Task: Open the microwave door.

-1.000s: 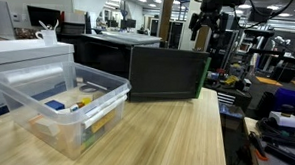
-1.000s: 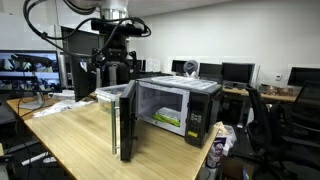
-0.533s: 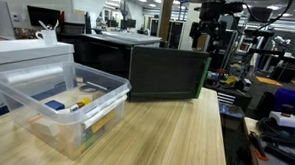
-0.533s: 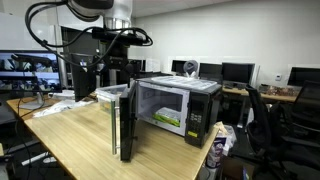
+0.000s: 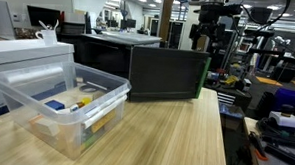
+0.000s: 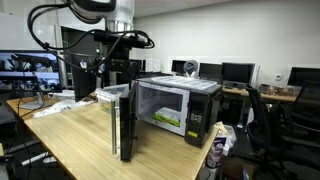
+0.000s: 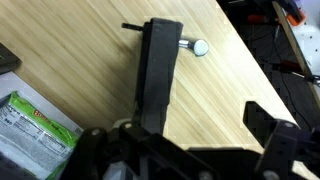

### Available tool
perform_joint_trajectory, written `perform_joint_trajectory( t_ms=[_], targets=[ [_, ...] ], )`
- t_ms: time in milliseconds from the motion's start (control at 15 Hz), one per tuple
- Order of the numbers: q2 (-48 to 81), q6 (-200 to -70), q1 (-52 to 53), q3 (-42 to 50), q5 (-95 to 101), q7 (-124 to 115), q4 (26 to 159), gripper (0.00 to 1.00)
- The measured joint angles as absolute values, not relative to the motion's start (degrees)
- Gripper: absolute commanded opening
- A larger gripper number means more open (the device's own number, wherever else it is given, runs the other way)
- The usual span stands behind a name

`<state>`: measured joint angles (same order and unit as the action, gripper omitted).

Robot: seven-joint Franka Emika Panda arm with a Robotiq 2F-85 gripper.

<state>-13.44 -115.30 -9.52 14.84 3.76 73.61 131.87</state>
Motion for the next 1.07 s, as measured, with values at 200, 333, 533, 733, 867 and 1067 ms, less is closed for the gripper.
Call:
perform_joint_trajectory(
  t_ms=[200, 333, 533, 733, 867, 1067],
  targets=[
    [-13.39, -115.91, -9.52, 14.85, 3.74, 73.67, 131.3, 1.0],
    [-13.25, -116.29, -9.52, 14.86, 3.74, 73.67, 130.82, 1.0],
    [-12.84, -116.74, -9.52, 15.03, 3.74, 73.67, 130.71, 1.0],
    [-11.61, -117.88, -9.52, 15.29, 3.74, 73.67, 130.52, 1.0],
    [-10.5, -118.86, -9.53, 15.41, 3.74, 73.77, 130.25, 1.0],
    [-9.05, -119.88, -9.52, 15.42, 3.74, 73.88, 129.59, 1.0]
  ],
)
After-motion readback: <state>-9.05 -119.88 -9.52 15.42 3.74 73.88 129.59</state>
